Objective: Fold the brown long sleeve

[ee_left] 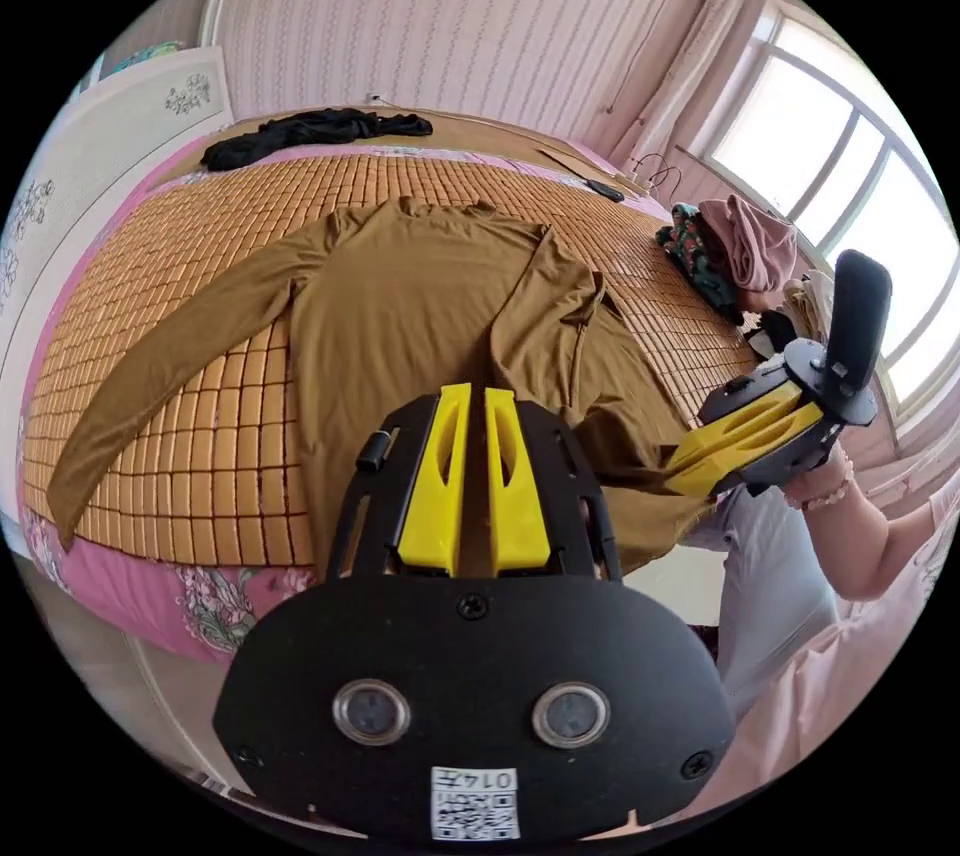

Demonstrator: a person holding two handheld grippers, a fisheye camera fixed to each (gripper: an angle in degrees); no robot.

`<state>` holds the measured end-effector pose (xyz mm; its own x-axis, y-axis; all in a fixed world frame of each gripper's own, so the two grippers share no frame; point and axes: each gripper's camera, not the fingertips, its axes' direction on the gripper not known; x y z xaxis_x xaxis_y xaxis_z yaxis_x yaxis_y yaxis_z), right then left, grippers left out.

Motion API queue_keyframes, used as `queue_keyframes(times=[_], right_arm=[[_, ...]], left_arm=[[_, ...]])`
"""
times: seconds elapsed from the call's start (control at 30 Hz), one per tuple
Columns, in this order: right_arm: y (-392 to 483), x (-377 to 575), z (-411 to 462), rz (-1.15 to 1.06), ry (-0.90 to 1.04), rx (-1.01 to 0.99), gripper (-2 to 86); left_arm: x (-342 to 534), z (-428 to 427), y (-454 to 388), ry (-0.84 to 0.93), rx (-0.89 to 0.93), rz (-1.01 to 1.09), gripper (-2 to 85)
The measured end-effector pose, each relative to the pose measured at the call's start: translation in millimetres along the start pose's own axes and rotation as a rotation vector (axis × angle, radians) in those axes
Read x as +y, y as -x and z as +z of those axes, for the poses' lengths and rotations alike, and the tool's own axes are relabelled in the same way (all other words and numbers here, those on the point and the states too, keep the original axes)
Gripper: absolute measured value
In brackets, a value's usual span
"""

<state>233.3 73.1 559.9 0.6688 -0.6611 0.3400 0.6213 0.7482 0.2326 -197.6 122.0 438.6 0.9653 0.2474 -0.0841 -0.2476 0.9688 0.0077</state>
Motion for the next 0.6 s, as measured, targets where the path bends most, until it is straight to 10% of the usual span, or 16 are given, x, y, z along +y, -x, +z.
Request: queue_keyframes(times=[0.33, 0.6], right_arm=[[96, -57, 103, -0.299, 0.251, 0.367, 4.6], [46, -54, 94, 0.045, 0.218, 0.229, 11.2]], left_arm=[[29, -57, 44, 0.124, 0.046, 0.074, 3.5], [16, -15, 41, 0.318, 0.1, 0.226, 8.5]])
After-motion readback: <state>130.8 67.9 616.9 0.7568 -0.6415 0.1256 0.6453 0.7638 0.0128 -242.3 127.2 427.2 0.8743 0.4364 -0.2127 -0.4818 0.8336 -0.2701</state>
